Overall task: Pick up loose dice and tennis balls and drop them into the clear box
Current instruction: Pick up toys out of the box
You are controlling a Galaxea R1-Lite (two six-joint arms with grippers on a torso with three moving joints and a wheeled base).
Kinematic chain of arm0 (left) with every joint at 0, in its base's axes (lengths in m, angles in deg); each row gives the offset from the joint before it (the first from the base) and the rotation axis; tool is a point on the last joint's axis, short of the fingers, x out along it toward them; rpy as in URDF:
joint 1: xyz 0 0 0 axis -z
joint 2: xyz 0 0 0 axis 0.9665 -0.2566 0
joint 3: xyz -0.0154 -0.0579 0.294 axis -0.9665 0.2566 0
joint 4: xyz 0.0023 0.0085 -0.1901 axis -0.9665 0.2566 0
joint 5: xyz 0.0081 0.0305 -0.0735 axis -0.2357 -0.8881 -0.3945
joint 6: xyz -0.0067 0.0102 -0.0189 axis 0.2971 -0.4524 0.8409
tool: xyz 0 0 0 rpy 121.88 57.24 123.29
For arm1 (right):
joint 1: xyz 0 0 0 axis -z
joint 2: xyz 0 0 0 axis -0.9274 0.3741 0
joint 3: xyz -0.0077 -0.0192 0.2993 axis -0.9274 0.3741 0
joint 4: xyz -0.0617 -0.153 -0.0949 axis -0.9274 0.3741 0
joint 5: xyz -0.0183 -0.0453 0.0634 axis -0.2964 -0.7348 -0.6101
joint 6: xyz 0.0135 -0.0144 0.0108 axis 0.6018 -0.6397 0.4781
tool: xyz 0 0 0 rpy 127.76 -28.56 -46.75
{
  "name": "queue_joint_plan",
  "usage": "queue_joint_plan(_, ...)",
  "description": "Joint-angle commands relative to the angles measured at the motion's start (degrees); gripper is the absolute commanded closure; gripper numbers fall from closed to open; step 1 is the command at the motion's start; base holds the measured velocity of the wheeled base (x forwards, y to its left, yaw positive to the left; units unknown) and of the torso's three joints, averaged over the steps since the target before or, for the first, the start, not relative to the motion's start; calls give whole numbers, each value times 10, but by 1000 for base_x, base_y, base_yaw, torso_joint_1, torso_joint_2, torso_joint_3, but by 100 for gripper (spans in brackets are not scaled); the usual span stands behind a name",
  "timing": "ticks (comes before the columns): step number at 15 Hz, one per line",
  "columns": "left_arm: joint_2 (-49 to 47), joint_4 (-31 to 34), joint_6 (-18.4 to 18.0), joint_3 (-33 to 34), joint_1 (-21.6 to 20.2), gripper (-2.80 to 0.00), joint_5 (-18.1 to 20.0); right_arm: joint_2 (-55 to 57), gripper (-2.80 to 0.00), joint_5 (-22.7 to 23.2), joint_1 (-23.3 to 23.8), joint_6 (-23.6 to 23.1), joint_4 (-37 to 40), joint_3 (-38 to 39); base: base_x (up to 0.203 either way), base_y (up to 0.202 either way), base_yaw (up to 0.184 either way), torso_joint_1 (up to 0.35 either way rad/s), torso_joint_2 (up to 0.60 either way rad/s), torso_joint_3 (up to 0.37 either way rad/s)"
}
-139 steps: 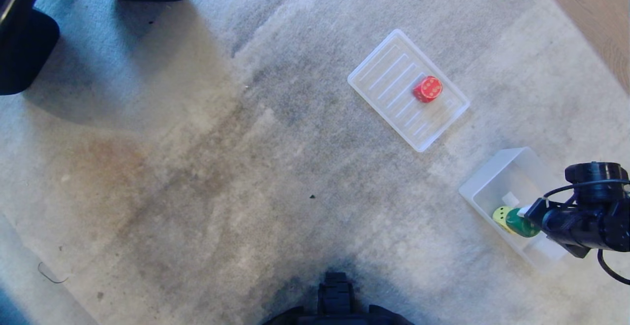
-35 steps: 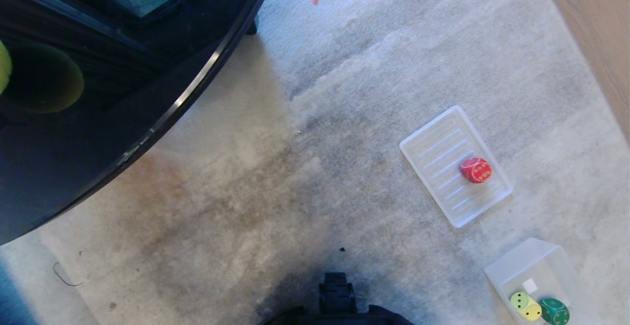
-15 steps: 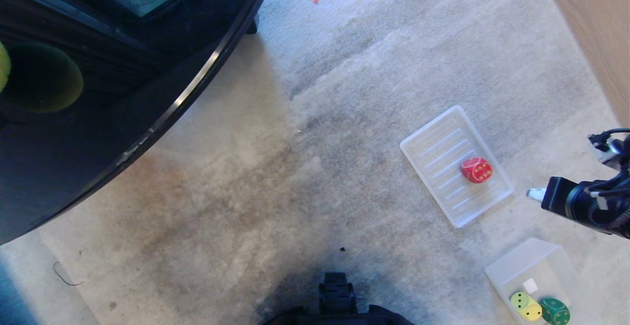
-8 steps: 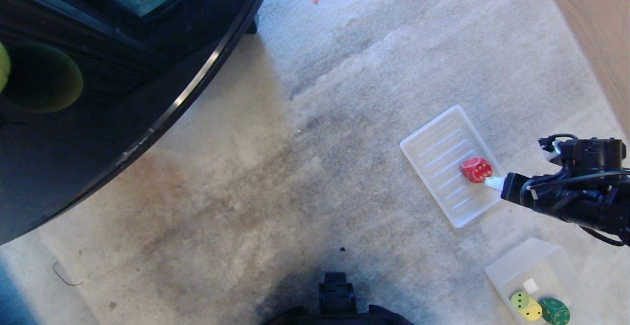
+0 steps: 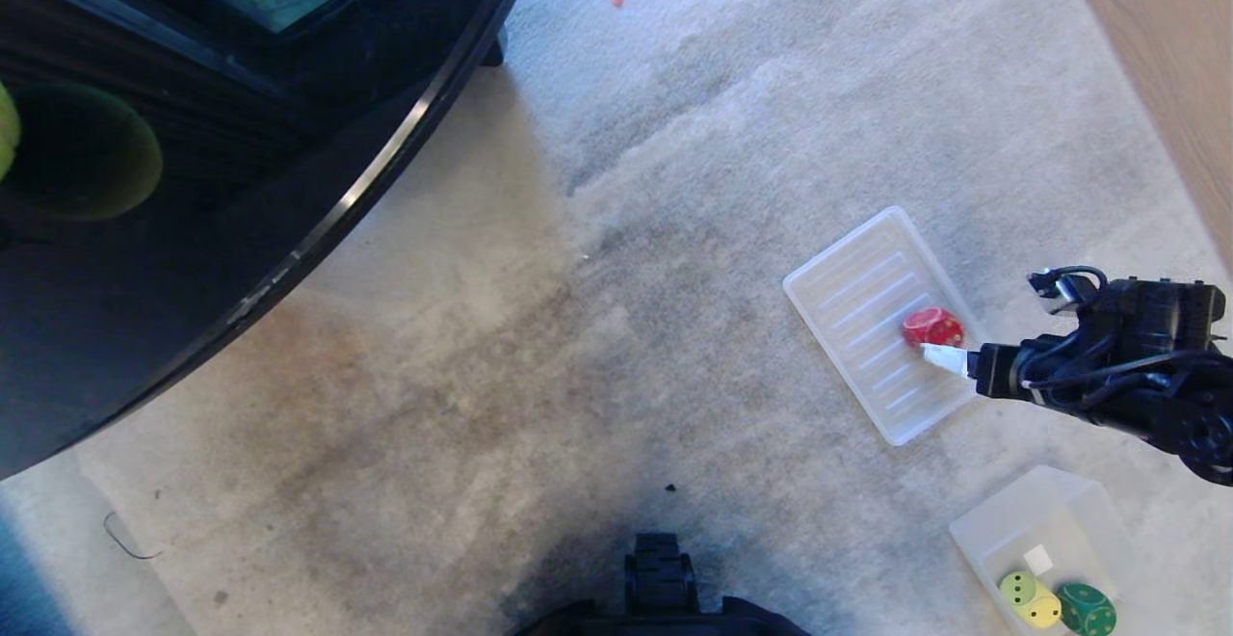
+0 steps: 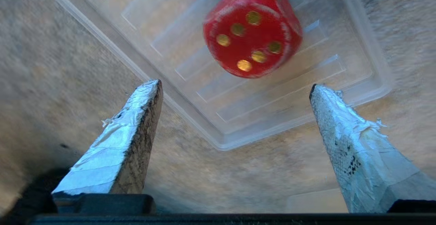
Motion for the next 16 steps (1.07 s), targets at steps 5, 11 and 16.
queue_joint_plan(5,0,0,1,0,0,0,-1,34,-280,65,20,-147,-4,15,0,0,0,0,0,0)
queue_joint_plan(11,0,0,1,0,0,0,-1,72,-280,75,31,-202,-46,-27,0,0,0,0,0,0)
queue_joint_plan(16,0,0,1,0,0,0,-1,96,-280,78,27,-220,-47,-50,0,0,0,0,0,0)
